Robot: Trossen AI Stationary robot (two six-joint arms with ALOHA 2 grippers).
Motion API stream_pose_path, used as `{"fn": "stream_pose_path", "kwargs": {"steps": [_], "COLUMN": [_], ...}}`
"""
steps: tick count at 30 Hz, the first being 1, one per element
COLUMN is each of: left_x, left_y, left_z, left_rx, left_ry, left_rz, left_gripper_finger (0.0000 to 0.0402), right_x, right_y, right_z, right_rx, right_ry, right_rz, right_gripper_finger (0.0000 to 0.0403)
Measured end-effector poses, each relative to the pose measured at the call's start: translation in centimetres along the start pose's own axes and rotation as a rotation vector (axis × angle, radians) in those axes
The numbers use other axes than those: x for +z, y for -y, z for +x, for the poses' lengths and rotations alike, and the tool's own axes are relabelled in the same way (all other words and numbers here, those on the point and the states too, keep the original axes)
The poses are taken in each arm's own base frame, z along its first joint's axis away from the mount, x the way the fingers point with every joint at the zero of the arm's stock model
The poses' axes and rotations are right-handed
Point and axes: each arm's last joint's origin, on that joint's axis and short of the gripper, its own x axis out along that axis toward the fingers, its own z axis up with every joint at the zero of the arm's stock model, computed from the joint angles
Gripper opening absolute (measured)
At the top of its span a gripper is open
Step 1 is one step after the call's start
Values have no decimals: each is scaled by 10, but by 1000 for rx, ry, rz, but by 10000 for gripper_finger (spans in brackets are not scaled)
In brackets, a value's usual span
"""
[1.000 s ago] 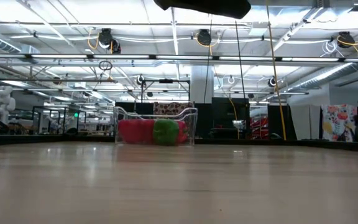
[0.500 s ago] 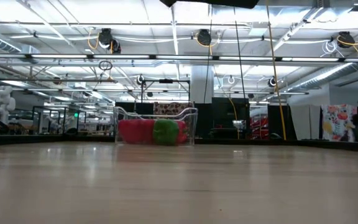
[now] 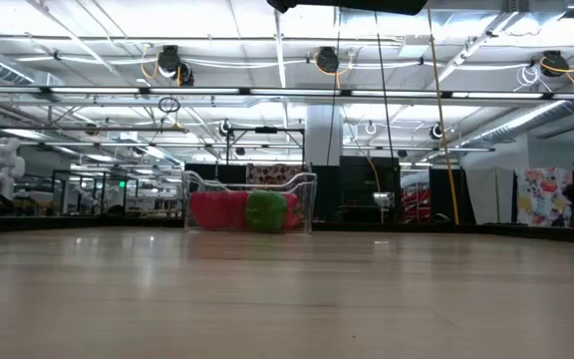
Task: Sort produce into baskets
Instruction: Put the yellow lemon into the bottom right transparent bin, then return To Home Position
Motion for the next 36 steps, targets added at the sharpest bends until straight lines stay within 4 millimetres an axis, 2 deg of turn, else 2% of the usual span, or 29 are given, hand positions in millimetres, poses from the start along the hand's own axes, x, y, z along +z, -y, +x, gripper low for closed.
{"fn": "stream_pose_path", "kwargs": {"steps": [5,13,17,20,24,29,32,36], "left_x": [0,1,13,25,44,63,65,60], "left_y": [0,-1,-9,-18,-32,-64,-90,-117], "left_z": [0,-1,-18,-40,-70,-106,-122,-138], "left_rx": [0,49,60,64,96,140,176,218], "left_ry": [-1,6,22,34,91,125,84,21], "left_rz": [17,20,19,34,124,180,146,62], "left_gripper_finger": [295,295,295,292,271,213,166,100], "right_x": [2,8,18,35,65,98,110,116], "right_y": [-3,-3,-4,1,14,45,67,98], "right_z": [13,15,-8,-35,-66,-84,-88,-83], "right_rx": [37,33,44,35,-22,-121,-188,-218], "right_ry": [-1,1,48,252,505,692,761,763], "right_rz": [17,8,-26,-56,-149,-235,-260,-242], "right_gripper_finger": [215,281,294,289,275,237,193,108]}}
